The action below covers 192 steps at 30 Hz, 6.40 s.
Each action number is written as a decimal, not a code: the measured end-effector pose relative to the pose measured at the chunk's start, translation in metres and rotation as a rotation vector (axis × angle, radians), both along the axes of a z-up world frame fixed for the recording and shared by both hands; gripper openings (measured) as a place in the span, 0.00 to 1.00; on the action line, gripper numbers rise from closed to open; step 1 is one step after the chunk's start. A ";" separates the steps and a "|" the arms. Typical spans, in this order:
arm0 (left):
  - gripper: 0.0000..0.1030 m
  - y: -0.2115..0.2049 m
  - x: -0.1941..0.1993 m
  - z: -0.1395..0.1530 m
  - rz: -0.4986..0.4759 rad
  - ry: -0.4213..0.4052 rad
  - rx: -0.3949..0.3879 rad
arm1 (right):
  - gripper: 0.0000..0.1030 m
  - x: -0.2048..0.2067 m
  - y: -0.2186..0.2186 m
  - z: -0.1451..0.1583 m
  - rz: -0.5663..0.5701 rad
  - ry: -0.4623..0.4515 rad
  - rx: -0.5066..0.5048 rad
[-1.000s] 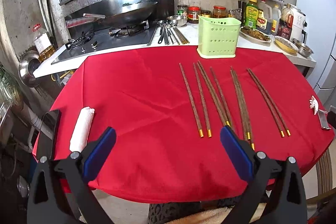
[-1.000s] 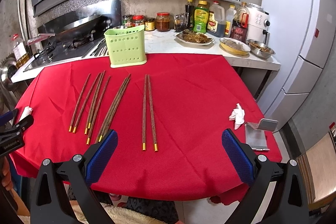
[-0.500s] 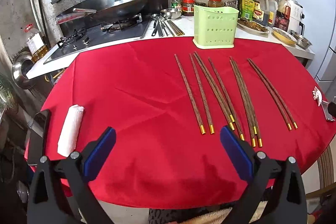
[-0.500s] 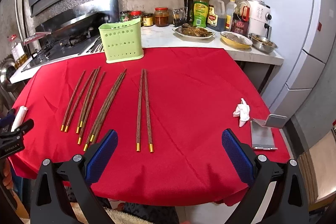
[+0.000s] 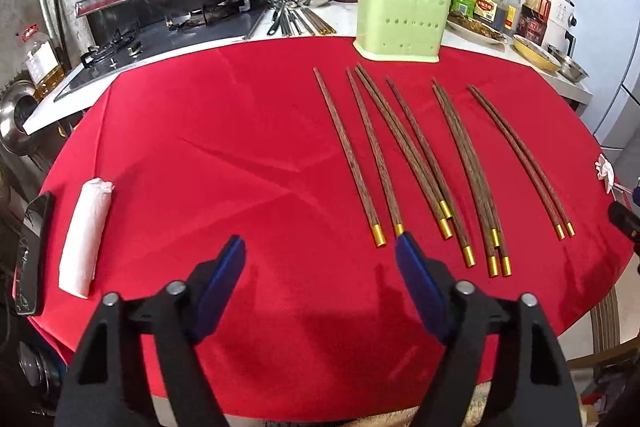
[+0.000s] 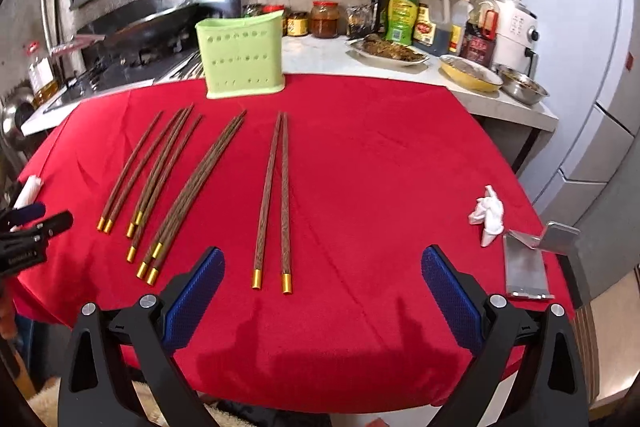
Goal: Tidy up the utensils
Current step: 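Grasp a gold-tipped chopstick with the left gripper while the right gripper grasps another chopstick, then lift the chopstick upright with the left gripper while the right gripper lifts its chopstick, then lower the chopstick into the green holder with the left gripper while the right gripper inserts its own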
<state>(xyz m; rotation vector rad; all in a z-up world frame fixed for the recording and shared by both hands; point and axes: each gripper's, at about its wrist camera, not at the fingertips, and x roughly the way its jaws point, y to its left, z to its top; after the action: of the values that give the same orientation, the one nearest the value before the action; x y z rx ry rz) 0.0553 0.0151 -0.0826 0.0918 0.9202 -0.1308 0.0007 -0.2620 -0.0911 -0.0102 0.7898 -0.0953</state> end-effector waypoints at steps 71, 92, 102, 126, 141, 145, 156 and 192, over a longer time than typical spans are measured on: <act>0.07 -0.006 0.003 0.037 -0.096 -0.187 -0.016 | 0.07 0.012 -0.002 0.003 0.067 -0.106 0.086; 0.07 0.003 -0.014 0.145 -0.146 -0.517 -0.080 | 0.06 0.000 -0.010 0.099 0.096 -0.225 0.079; 0.07 0.004 -0.019 0.140 -0.139 -0.536 -0.100 | 0.06 0.026 -0.010 0.008 0.095 -0.067 0.100; 0.07 0.009 -0.030 0.122 -0.116 -0.517 -0.103 | 0.07 0.022 -0.010 -0.045 0.060 0.034 0.076; 0.07 0.005 -0.032 0.139 -0.127 -0.581 -0.105 | 0.07 -0.004 -0.006 0.082 0.086 -0.280 0.061; 0.07 0.005 -0.027 0.145 -0.127 -0.603 -0.109 | 0.07 0.001 -0.008 0.112 0.079 -0.340 0.047; 0.07 0.015 -0.007 0.149 -0.087 -0.621 -0.118 | 0.07 0.046 -0.007 0.148 0.095 -0.333 0.006; 0.06 -0.066 0.102 0.207 -0.229 -0.708 -0.078 | 0.07 0.160 0.015 0.169 0.196 -0.359 0.019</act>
<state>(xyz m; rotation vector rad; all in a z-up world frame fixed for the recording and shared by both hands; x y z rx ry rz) 0.1573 -0.0509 0.1245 0.1582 0.1953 -0.3232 0.1607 -0.2472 0.0783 -0.0514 0.4276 0.0948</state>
